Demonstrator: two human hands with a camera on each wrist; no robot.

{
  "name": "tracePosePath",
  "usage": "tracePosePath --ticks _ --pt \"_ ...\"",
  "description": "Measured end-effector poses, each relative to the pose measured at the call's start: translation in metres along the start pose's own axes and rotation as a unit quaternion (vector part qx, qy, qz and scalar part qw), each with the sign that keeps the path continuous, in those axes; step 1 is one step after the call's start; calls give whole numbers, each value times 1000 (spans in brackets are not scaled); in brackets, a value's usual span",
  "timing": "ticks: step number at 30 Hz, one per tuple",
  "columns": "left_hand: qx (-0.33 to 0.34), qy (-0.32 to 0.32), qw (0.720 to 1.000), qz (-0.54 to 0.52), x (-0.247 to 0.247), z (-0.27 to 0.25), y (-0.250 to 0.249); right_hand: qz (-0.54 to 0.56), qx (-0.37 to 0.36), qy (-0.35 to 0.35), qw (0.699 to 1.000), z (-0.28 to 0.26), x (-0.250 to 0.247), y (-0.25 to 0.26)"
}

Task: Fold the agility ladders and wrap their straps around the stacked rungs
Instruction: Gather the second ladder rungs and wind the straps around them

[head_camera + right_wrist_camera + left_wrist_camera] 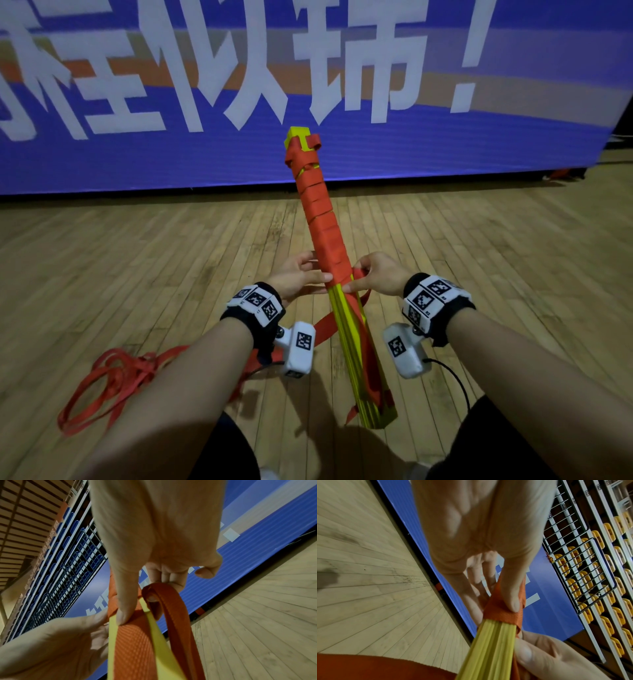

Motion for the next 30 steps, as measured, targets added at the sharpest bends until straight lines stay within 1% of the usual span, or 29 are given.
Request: tracePosePath --ticks 5,8,11,15,18,22,26,30 --pt "-8 35 999 1 -1 0 -1 5 -13 2 1000 1 -1 -1" --pt "-22 43 999 -8 -1 -1 2 -1 -13 11 1000 2 -1 -1" --pt "-20 47 999 -19 1 -2 1 20 -20 19 999 0 -2 1" --pt "-12 28 999 -26 2 -2 1 45 -18 27 998 1 -2 1" --pt "-4 5 1000 -16 2 -1 2 44 -14 42 998 2 -1 0" --pt "5 -8 1000 -8 1 0 4 31 -5 54 998 1 -3 -6" --pt "11 -8 1000 -21 6 0 6 18 4 44 999 4 -7 -11" --pt "18 -16 1000 -17 8 0 4 -14 6 15 1000 3 -11 -11"
Point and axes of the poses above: each hand's wrist, its own z-axis towards the middle knuckle, its own x-axis out of the palm, y = z × x, the point moved 3 cm from there along z, towards the middle knuckle, and after that the axes turned 8 degrees about x, right-handed, at the moved point
